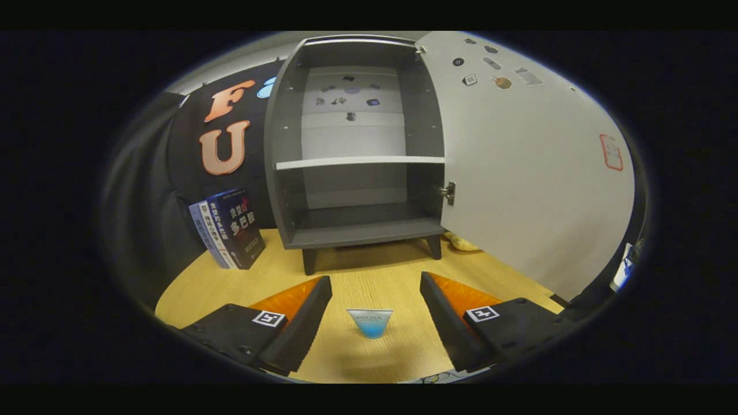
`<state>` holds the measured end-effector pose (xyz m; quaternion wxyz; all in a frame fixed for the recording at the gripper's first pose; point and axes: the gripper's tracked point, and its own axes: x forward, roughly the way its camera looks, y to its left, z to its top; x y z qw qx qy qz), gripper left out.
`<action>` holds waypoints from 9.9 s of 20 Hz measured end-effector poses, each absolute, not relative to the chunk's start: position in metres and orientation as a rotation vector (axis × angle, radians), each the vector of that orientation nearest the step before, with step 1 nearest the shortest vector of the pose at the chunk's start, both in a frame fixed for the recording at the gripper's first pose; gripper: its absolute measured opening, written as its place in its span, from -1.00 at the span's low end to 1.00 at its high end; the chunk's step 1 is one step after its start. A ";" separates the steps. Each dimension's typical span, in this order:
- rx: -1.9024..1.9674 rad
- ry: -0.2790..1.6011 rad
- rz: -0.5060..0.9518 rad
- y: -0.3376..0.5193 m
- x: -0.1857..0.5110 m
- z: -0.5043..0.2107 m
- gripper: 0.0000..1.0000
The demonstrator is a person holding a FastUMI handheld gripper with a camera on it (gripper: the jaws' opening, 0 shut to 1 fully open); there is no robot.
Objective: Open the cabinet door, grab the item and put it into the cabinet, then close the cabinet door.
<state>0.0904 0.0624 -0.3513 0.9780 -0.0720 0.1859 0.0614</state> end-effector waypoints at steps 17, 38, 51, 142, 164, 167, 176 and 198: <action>-0.173 0.583 0.152 0.043 0.105 -0.459 0.19; -0.155 0.387 0.351 0.140 0.206 -0.107 0.19; -0.186 0.359 0.375 0.180 0.304 -0.029 0.18; -0.068 0.145 -0.043 -0.120 0.030 -0.087 0.89; -0.195 0.176 0.397 0.184 0.128 -0.145 0.92; -0.247 0.163 0.312 0.193 0.164 -0.151 0.97; -0.171 0.139 0.319 0.227 0.201 -0.157 1.00; -0.091 0.128 0.184 0.084 0.024 -0.027 1.00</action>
